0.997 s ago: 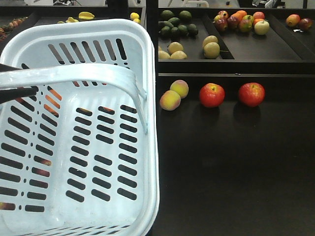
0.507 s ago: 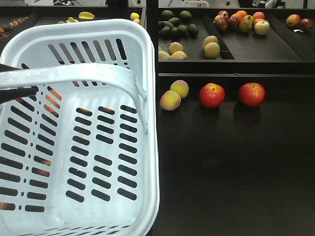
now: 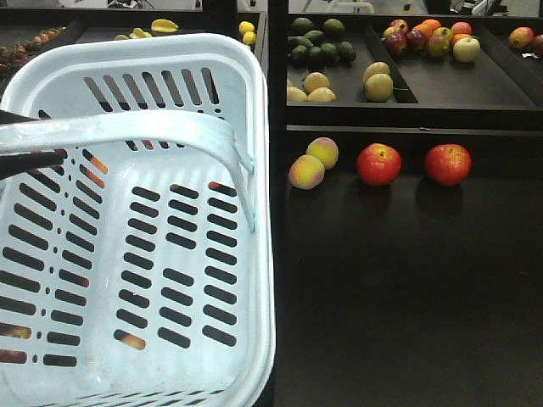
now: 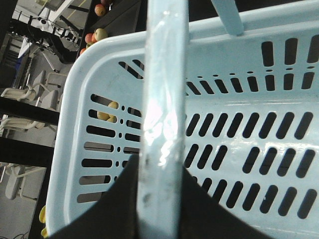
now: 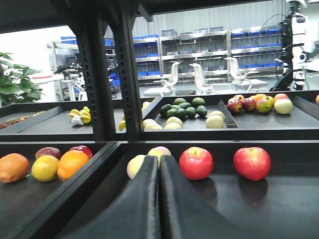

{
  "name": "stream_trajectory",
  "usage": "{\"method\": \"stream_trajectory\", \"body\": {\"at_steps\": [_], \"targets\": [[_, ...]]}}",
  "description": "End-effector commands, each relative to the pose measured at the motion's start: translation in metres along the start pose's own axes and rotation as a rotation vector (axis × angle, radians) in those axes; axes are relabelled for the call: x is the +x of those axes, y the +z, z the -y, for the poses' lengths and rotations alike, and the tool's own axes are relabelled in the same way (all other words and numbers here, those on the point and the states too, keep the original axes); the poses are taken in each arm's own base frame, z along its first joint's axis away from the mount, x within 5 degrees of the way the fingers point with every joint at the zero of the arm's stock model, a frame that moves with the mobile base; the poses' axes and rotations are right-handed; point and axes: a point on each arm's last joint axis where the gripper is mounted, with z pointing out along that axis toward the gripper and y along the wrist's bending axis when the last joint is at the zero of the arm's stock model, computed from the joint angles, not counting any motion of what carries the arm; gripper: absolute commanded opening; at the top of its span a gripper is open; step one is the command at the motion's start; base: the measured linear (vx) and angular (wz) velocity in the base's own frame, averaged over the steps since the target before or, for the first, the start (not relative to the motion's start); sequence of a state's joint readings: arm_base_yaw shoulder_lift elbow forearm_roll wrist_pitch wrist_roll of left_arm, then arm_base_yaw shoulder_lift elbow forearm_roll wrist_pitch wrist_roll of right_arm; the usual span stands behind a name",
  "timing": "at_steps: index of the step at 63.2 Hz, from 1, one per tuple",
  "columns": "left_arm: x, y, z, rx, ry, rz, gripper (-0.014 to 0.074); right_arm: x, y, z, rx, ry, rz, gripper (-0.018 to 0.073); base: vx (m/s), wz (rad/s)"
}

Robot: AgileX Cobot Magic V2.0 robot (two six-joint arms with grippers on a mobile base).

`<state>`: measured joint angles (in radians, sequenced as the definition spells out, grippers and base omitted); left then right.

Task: Pick three apples into basket with both arms
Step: 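Hold the basket up with the left gripper while the base turns away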

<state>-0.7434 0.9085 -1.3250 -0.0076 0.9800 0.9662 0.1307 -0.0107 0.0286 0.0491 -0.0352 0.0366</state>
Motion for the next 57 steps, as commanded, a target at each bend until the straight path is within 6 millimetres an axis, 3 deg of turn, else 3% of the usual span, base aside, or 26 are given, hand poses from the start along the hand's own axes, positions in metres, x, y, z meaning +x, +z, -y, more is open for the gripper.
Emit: {"method": "stream_trajectory", "body": {"at_steps": [1, 57], "targets": [[-0.0092, -0.0117, -0.0124, -0.112, -0.012, 0.083, -0.0008, -0.0027, -0.0008, 0.0001, -0.002, -0.003, 0.072, -0.0009, -0.03, 0.13], [-0.0092, -0.0117, -0.0124, -0.112, -0.012, 0.083, -0.0008, -0.0027, -0.0008, 0.0001, -0.002, -0.003, 0.072, -0.0009, -0.05, 0.32]]}}
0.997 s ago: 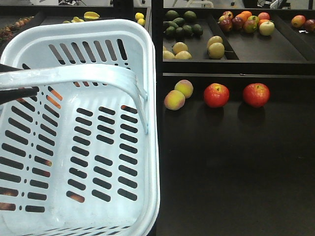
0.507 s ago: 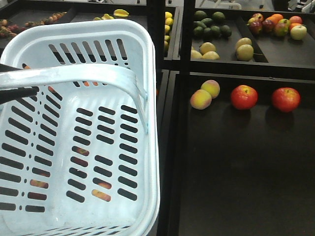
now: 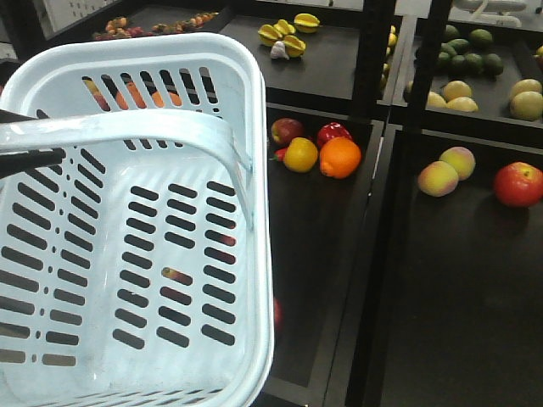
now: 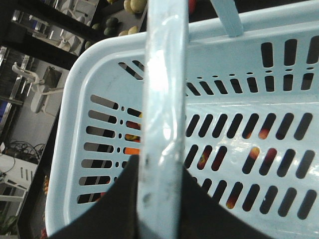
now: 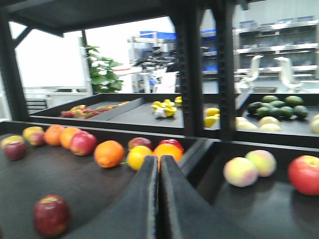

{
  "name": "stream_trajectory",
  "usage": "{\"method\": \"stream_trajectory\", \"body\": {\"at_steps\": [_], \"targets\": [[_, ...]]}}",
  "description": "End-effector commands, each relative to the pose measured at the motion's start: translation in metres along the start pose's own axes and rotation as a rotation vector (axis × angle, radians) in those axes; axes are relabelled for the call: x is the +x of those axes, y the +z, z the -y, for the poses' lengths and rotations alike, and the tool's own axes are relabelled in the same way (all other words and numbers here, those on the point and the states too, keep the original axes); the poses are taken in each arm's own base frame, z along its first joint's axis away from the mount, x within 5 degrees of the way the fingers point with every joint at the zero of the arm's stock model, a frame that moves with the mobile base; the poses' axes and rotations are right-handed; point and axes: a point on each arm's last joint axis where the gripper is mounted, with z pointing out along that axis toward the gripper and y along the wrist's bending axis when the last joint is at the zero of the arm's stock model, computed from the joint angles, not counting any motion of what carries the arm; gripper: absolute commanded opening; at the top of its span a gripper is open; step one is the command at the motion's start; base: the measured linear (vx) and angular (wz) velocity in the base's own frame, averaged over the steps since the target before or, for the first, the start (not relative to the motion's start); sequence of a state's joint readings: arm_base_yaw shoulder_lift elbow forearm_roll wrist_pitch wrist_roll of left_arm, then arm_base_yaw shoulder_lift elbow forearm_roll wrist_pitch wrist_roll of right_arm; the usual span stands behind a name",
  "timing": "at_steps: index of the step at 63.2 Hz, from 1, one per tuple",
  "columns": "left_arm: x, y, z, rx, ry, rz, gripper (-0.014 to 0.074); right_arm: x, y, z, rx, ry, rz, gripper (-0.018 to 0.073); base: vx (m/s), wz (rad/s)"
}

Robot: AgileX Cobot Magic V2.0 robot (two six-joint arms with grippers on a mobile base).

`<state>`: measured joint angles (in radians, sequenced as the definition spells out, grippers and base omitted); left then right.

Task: Pick three apples into basket with both arms
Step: 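Hold the basket up with the left gripper while the base turns away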

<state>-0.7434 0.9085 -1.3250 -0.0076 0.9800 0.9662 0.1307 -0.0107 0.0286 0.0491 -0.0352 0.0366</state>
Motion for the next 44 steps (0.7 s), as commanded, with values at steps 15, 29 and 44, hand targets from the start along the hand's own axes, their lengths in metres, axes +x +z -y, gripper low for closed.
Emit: {"method": "stream_trajectory", "body": {"at_steps": [15, 29, 44], "targets": [[-0.0092, -0.0117, -0.0124, -0.112, -0.012, 0.083, -0.0008, -0.0027, -0.0008, 0.0001, -0.002, -0.003, 0.072, -0.0009, -0.07, 0.36], [-0.0092, -0.0117, -0.0124, -0.112, -0.012, 0.083, -0.0008, -0.0027, -0.0008, 0.0001, -0.002, -0.003, 0.072, -0.0009, -0.07, 0.38], [-0.0092, -0.0117, -0.0124, -0.112, -0.011, 0.083, -0.0007, -0.0027, -0.0008, 0.0001, -0.002, -0.003, 0.072, -0.0009, -0.08, 0.41]]}}
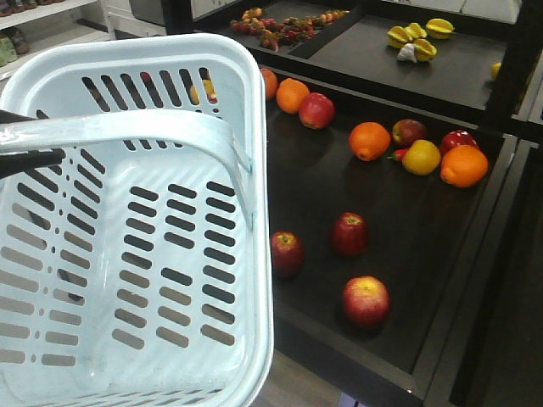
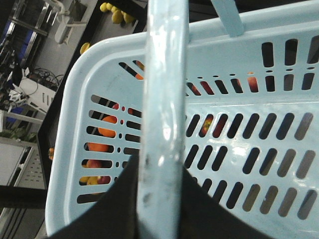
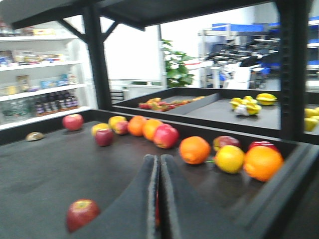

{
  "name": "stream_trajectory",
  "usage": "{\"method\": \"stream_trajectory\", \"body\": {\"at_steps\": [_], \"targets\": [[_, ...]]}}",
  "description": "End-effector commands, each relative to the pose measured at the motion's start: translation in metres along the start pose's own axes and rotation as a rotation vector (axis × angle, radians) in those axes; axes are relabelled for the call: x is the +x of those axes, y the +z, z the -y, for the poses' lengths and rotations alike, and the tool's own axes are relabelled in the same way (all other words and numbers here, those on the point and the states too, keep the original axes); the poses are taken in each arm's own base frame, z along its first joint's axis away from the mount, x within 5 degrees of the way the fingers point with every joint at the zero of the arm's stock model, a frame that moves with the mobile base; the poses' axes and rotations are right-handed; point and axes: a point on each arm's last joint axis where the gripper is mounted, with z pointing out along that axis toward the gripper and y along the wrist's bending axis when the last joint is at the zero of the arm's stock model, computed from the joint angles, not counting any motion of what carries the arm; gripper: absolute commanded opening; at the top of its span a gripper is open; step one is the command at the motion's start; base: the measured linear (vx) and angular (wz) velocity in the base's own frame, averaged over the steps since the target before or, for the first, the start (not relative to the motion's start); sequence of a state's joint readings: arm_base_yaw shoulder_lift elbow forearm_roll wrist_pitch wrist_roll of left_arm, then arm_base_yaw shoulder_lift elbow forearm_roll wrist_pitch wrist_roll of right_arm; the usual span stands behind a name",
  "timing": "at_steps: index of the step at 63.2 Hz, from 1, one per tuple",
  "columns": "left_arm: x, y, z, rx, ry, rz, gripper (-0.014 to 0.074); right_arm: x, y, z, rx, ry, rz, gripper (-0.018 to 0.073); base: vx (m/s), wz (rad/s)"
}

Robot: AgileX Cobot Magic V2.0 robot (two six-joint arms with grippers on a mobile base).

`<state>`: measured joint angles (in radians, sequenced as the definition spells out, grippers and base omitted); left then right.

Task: Pick three apples into basket with both arms
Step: 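Hold the basket up with the left gripper while the base turns away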

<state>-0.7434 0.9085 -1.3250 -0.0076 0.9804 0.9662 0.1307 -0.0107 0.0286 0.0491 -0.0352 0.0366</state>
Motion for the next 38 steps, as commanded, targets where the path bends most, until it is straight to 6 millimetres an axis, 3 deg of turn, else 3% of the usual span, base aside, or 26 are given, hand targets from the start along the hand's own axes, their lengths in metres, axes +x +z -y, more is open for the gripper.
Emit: {"method": "stream_trajectory", "body": {"at_steps": [1, 38], "targets": [[-0.0093, -0.0117, -0.0125, -0.112, -0.011, 0.083, -0.0007, -0.0027, -0.0008, 0.0001, -0.002, -0.003, 0.072, -0.0009, -0.08, 0.4], [-0.0093, -0.0117, -0.0125, -0.112, -0.011, 0.083, -0.0007, -0.0027, -0.0008, 0.0001, -0.002, -0.003, 0.072, -0.0009, -0.07, 0.36]]}}
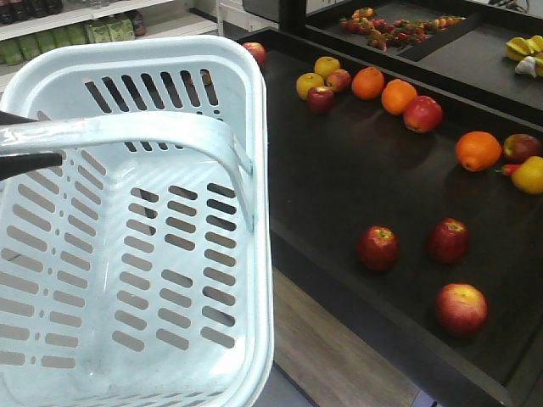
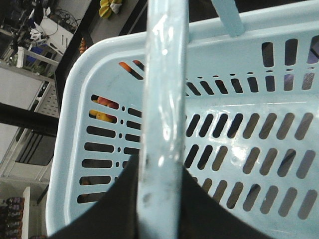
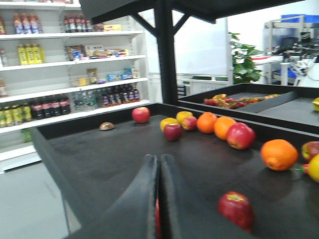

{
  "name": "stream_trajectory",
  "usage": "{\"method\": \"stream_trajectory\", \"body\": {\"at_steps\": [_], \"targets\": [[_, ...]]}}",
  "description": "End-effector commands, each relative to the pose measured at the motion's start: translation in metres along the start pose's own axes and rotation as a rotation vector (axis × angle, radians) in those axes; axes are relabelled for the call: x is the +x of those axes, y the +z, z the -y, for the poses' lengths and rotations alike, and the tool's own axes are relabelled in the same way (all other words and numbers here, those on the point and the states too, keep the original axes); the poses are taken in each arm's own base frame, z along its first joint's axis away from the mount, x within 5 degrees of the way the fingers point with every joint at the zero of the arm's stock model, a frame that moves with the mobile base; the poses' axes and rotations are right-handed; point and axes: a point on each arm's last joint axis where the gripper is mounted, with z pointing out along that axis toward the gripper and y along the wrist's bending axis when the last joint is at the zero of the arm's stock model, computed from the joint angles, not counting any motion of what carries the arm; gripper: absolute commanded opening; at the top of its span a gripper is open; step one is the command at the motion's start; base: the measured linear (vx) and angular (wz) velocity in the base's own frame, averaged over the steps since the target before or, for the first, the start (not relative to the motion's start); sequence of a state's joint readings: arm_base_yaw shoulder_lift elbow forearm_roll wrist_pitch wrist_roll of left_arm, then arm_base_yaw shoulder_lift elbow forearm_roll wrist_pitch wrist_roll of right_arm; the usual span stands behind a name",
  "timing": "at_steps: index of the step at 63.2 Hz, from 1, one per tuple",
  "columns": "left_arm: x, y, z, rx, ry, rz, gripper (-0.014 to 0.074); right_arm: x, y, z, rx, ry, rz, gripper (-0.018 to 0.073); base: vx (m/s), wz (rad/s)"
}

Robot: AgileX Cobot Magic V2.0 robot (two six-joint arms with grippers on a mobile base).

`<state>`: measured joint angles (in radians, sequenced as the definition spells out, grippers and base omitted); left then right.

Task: Pick three apples into basket with both arms
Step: 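Hold the basket up with the left gripper while the base turns away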

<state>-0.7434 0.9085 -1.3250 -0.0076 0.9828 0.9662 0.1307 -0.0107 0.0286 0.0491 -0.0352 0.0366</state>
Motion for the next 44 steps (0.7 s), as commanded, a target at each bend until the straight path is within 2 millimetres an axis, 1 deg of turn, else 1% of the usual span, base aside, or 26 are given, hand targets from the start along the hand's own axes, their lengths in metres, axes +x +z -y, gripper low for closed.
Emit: {"method": "stream_trajectory", "body": {"at_steps": [1, 44], "targets": [[-0.0094, -0.0118, -0.0126, -0.114, -0.011, 0.085, -0.0007, -0.0027, -0.0008, 0.0001, -0.002, -0.003, 0.072, -0.0009, -0.05, 0.36], [-0.0094, -0.0118, -0.0126, -0.114, -0.011, 0.085, -0.0007, -0.0027, -0.0008, 0.0001, -0.002, -0.003, 0.072, -0.0009, 0.0, 0.4]]}}
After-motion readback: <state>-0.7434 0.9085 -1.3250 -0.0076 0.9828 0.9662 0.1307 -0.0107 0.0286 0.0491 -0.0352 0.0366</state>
